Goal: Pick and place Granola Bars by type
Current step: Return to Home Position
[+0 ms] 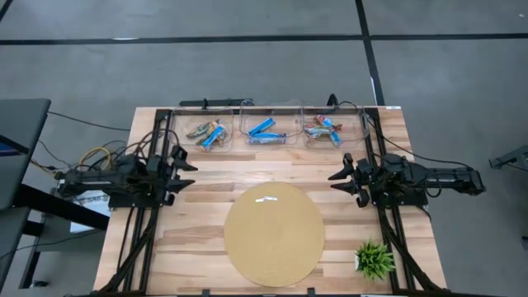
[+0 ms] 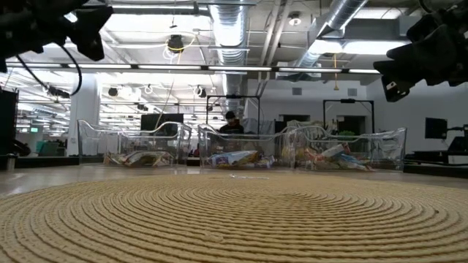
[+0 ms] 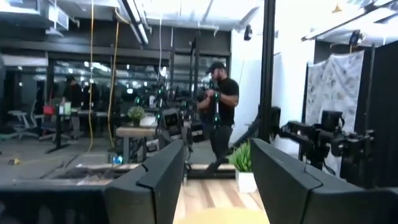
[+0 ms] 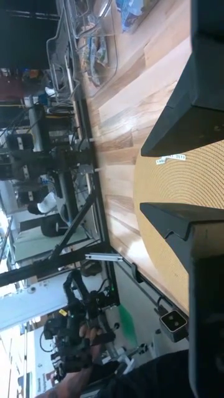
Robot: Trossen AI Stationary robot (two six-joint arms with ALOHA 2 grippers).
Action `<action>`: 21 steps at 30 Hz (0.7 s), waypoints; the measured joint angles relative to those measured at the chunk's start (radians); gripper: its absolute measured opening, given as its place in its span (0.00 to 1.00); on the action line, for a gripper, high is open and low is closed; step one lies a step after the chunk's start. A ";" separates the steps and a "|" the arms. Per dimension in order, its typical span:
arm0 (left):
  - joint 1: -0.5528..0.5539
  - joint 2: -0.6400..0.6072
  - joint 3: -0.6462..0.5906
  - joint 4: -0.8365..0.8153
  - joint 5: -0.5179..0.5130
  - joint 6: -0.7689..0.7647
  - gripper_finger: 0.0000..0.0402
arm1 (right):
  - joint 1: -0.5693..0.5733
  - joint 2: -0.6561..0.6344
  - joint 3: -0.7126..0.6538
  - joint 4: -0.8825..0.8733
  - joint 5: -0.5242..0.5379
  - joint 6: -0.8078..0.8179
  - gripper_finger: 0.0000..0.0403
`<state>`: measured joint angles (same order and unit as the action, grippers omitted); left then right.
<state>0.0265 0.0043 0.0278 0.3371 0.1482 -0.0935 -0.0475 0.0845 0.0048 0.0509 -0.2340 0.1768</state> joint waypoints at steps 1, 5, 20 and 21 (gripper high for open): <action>0.000 0.002 -0.014 0.030 0.001 -0.002 0.44 | 0.000 0.000 0.000 0.000 0.000 0.000 0.30; 0.000 -0.001 -0.016 0.010 -0.005 -0.011 0.44 | 0.000 0.000 0.000 0.000 0.000 0.000 0.30; 0.000 0.003 -0.017 -0.290 -0.050 -0.039 0.44 | 0.000 0.000 0.000 -0.001 0.000 0.000 0.30; 0.000 0.008 -0.017 -0.290 -0.053 -0.058 0.44 | 0.000 0.000 0.000 -0.001 0.000 0.000 0.30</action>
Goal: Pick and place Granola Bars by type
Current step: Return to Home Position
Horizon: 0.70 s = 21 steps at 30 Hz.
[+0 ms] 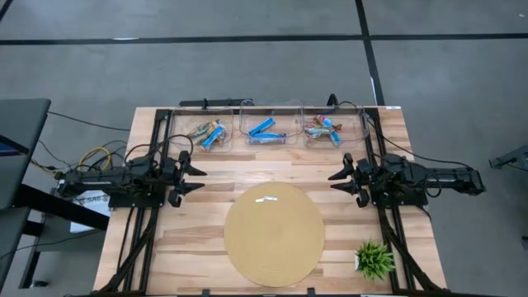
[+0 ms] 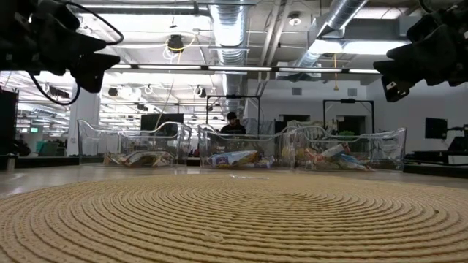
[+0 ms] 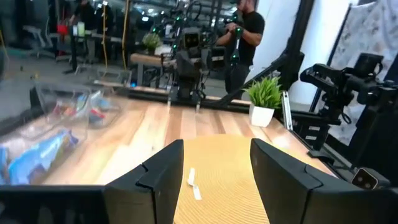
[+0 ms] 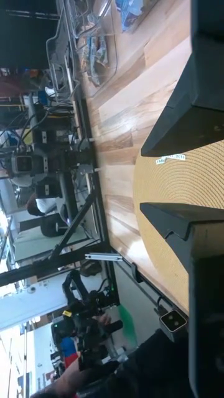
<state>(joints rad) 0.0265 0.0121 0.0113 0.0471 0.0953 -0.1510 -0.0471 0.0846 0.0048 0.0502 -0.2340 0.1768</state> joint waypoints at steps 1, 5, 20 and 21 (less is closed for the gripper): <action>0.000 0.006 0.000 0.000 -0.003 -0.014 0.44 | 0.000 0.000 0.000 0.000 0.000 0.000 0.30; 0.000 0.007 0.000 -0.001 -0.004 -0.027 0.44 | 0.000 0.000 0.000 0.000 0.000 0.000 0.30; 0.000 0.008 0.000 -0.003 -0.004 -0.028 0.44 | 0.000 0.000 0.000 0.000 0.000 0.000 0.30; 0.000 0.008 0.000 -0.003 -0.004 -0.028 0.44 | 0.000 0.000 0.000 0.000 0.000 0.000 0.30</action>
